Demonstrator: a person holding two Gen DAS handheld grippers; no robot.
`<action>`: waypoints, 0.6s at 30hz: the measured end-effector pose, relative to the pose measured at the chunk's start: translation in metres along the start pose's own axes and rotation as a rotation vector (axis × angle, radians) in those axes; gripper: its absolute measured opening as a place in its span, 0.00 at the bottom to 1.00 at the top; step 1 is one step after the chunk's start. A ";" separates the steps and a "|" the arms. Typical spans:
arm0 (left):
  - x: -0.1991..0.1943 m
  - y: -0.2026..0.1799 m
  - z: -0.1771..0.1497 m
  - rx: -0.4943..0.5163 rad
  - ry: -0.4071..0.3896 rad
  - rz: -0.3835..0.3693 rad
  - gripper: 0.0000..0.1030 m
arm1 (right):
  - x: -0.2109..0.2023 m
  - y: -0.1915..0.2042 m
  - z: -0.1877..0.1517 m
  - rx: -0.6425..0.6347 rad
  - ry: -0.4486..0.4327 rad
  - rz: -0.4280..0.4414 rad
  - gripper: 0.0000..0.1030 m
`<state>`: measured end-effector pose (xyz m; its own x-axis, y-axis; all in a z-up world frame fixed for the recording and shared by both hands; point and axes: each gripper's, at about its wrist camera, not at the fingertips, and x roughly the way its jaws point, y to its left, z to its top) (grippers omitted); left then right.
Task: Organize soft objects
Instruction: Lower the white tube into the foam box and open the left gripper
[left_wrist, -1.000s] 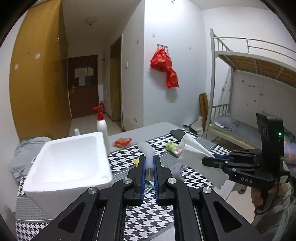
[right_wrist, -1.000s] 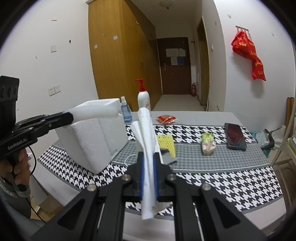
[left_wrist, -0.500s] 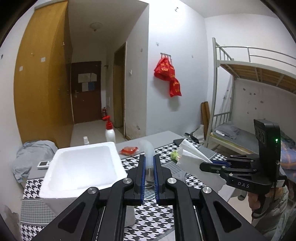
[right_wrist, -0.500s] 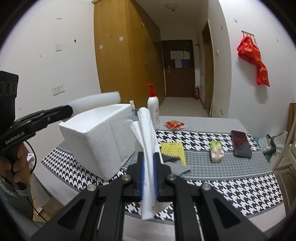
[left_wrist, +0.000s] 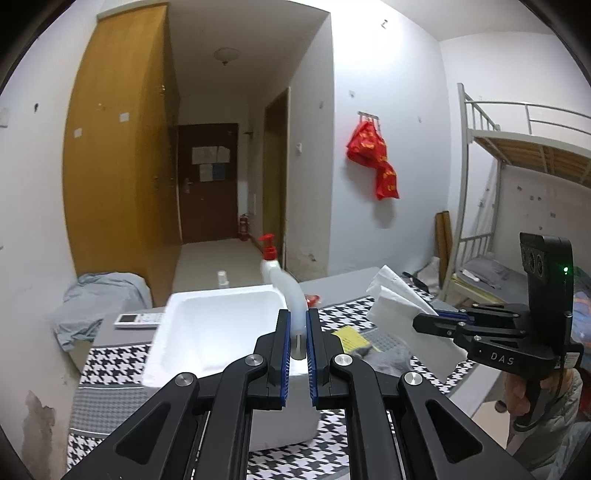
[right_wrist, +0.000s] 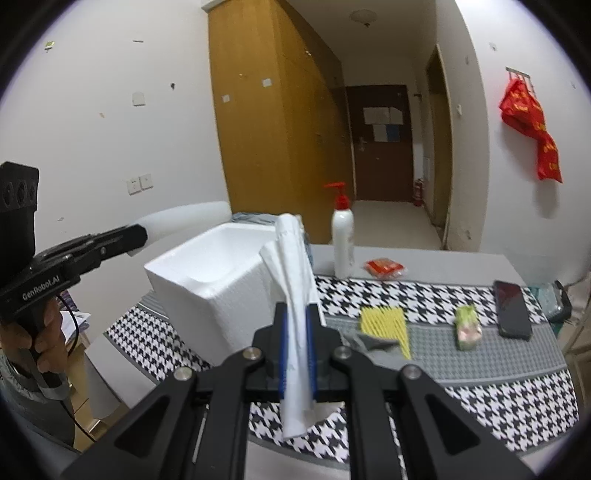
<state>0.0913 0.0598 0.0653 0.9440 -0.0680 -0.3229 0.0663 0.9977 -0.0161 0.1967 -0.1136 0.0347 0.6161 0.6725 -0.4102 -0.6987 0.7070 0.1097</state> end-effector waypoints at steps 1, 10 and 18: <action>-0.001 0.003 0.001 -0.004 -0.003 0.010 0.08 | 0.002 0.002 0.002 -0.005 -0.003 0.007 0.11; -0.010 0.032 -0.001 -0.045 -0.008 0.099 0.08 | 0.022 0.018 0.017 -0.035 -0.008 0.067 0.11; -0.014 0.051 -0.002 -0.069 -0.013 0.131 0.08 | 0.036 0.035 0.029 -0.058 -0.004 0.103 0.11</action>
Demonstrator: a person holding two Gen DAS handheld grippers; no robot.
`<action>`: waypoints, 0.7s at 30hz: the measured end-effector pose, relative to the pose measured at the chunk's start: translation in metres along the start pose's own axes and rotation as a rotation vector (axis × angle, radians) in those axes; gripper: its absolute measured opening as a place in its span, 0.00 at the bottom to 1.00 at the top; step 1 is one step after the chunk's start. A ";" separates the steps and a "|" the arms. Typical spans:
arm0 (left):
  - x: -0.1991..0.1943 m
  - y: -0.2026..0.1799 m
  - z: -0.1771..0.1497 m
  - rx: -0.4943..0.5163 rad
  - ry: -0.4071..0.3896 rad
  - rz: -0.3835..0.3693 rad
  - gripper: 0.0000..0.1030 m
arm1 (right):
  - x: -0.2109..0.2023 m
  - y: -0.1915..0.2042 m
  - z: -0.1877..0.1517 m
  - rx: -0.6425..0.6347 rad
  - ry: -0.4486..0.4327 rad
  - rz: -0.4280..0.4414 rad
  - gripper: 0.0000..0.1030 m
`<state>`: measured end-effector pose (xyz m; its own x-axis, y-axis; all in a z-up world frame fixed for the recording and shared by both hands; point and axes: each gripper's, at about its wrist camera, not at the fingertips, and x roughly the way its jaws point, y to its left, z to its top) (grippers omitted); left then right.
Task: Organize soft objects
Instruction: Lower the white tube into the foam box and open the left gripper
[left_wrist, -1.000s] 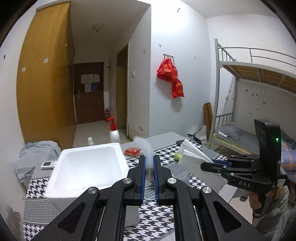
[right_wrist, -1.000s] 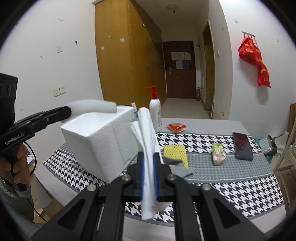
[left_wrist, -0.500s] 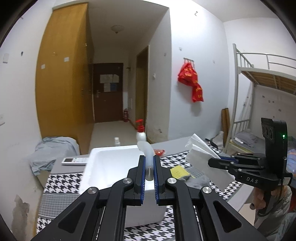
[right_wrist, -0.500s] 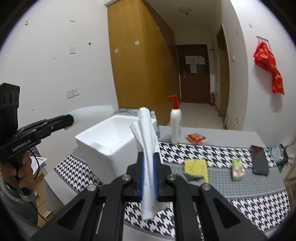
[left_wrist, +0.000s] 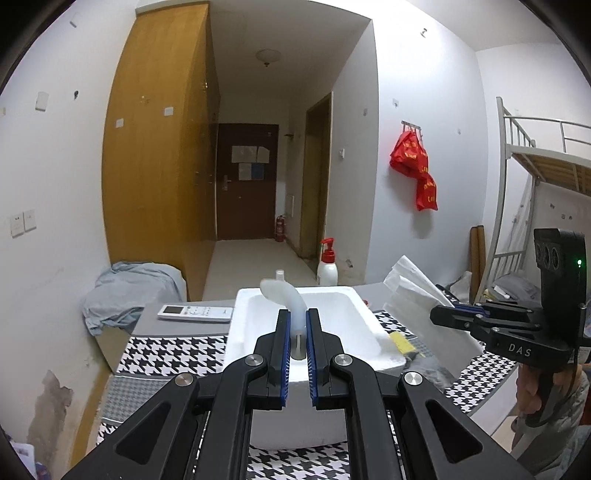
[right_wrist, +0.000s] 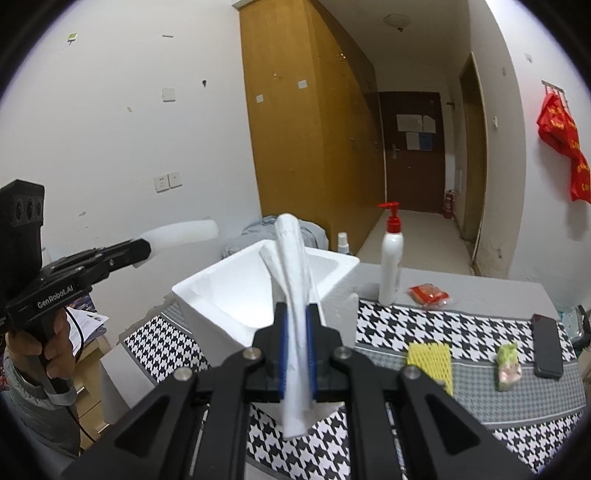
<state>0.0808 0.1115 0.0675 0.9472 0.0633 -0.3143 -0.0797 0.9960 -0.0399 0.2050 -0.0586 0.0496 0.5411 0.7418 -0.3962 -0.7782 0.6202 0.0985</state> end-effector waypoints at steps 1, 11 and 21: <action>0.000 0.002 0.000 0.001 -0.002 0.005 0.08 | 0.002 0.001 0.002 0.000 -0.001 0.005 0.11; 0.017 0.014 -0.002 -0.015 0.032 -0.004 0.08 | 0.012 0.008 0.012 -0.029 0.006 0.008 0.11; 0.046 0.012 0.003 -0.005 0.065 -0.036 0.08 | 0.012 0.004 0.015 -0.038 0.001 -0.007 0.11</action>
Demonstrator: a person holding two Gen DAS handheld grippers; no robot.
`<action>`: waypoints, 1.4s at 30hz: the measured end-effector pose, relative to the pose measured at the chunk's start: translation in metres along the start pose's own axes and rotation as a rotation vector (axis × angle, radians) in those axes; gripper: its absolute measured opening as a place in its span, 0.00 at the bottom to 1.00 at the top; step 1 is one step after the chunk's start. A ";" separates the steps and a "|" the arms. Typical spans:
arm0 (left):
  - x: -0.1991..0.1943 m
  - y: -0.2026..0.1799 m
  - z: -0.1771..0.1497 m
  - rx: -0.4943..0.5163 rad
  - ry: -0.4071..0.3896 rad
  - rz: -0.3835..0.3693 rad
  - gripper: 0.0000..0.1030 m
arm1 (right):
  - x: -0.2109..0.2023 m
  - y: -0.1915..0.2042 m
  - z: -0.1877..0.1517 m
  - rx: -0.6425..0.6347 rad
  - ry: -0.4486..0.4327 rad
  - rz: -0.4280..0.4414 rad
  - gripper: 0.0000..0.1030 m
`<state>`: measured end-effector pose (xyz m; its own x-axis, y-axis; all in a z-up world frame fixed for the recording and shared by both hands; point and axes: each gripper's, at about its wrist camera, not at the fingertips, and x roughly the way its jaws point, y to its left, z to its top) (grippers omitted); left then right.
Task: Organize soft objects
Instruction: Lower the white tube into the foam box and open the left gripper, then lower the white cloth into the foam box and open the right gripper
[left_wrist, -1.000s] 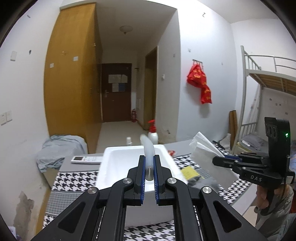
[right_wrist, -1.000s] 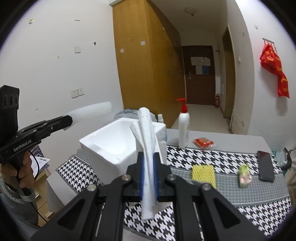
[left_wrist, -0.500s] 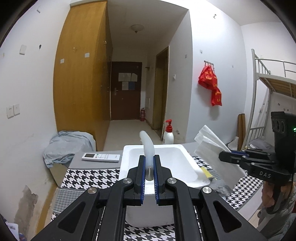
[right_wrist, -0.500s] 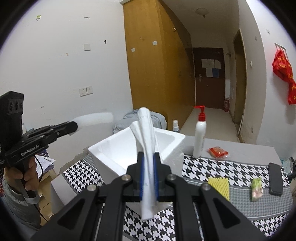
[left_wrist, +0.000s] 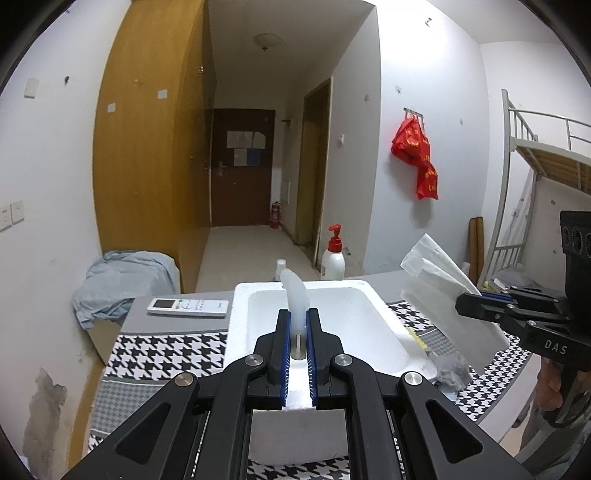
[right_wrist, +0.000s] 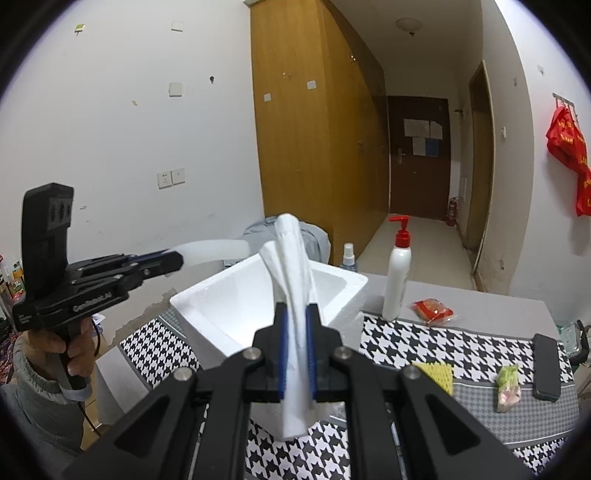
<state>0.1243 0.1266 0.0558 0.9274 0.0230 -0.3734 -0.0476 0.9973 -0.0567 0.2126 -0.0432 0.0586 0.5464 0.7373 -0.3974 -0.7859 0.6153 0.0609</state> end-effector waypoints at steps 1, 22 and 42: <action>0.003 0.000 0.001 0.002 0.003 -0.003 0.08 | 0.000 -0.001 -0.001 0.001 0.002 -0.003 0.11; 0.067 -0.009 0.005 0.039 0.104 -0.045 0.08 | 0.004 -0.028 -0.012 0.043 0.047 -0.077 0.11; 0.061 -0.013 0.007 0.060 0.068 0.048 0.95 | -0.004 -0.031 -0.015 0.053 0.036 -0.093 0.11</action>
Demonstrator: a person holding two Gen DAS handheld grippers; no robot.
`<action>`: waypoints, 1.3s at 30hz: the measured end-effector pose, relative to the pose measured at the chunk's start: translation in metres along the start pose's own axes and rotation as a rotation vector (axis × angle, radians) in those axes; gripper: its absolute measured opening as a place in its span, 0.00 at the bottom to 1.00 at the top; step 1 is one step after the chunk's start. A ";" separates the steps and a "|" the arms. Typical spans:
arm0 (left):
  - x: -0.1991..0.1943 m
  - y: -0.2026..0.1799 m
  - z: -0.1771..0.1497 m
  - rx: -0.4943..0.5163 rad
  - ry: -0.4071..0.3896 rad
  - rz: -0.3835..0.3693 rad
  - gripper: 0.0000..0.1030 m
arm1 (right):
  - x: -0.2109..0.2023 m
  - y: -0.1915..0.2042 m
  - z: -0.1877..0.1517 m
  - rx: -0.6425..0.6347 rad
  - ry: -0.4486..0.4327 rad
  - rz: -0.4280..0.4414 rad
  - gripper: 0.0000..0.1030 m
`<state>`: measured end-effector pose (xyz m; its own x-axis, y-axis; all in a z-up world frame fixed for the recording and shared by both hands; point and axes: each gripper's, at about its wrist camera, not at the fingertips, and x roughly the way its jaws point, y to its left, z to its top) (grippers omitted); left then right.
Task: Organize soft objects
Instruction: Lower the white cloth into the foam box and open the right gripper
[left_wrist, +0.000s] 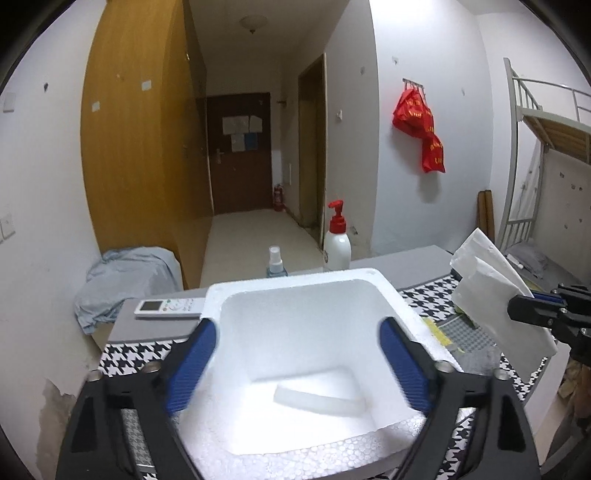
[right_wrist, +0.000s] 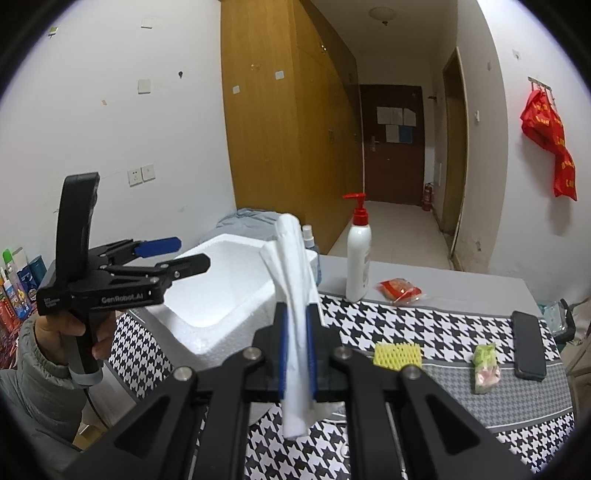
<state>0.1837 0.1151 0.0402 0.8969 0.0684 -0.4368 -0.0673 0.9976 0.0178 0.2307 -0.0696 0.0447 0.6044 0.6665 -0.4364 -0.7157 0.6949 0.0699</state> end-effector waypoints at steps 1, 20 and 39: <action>-0.002 0.000 0.000 -0.002 -0.008 0.005 0.97 | 0.000 0.000 0.000 0.000 -0.001 -0.001 0.11; -0.051 0.036 -0.013 -0.065 -0.058 0.128 0.99 | 0.003 0.027 0.023 -0.049 -0.044 0.027 0.11; -0.079 0.064 -0.037 -0.088 -0.073 0.188 0.99 | 0.039 0.075 0.047 -0.095 -0.058 0.119 0.11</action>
<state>0.0923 0.1729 0.0429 0.8940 0.2574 -0.3666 -0.2719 0.9622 0.0126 0.2170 0.0219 0.0753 0.5307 0.7589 -0.3775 -0.8116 0.5834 0.0318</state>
